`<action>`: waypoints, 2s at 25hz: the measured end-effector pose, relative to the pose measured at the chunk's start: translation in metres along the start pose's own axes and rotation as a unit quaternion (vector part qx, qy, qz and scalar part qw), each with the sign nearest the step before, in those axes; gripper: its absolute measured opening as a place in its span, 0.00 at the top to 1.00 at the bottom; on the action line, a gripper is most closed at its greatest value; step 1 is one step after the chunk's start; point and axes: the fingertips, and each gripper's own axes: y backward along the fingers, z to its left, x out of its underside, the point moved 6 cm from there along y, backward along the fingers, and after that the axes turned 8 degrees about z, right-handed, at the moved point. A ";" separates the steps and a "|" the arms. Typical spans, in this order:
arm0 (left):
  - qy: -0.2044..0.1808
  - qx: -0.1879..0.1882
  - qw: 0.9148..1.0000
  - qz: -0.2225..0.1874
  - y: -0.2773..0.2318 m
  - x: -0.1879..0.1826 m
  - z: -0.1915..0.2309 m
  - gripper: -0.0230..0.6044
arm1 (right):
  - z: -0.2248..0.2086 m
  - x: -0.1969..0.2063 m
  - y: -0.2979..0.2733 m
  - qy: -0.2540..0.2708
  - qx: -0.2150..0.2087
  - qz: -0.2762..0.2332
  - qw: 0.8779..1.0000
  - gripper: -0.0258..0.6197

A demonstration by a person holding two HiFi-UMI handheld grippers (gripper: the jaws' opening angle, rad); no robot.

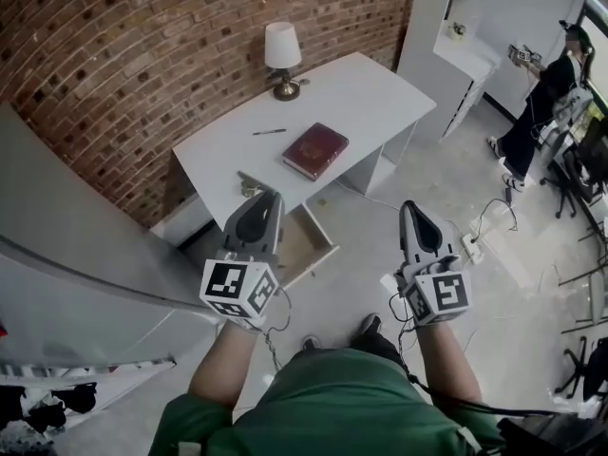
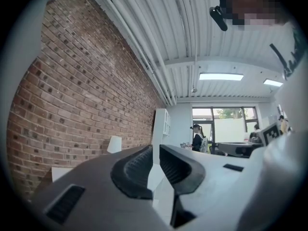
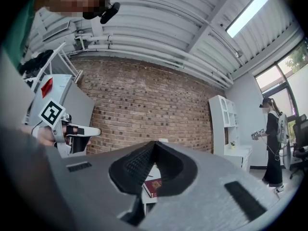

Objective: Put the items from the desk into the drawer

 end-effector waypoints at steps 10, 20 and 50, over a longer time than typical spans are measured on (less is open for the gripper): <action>0.007 -0.037 0.999 0.010 -0.046 0.011 0.012 0.90 | -0.035 0.018 -0.048 -0.015 -0.034 0.009 0.999 0.96; 0.010 -0.104 0.994 0.018 -0.132 0.005 0.002 0.90 | -0.126 0.030 -0.113 -0.033 -0.088 0.011 0.996 0.96; 0.012 -0.021 0.983 0.181 -0.330 0.108 0.149 0.84 | -0.175 0.074 -0.231 -0.040 -0.010 0.094 0.995 0.96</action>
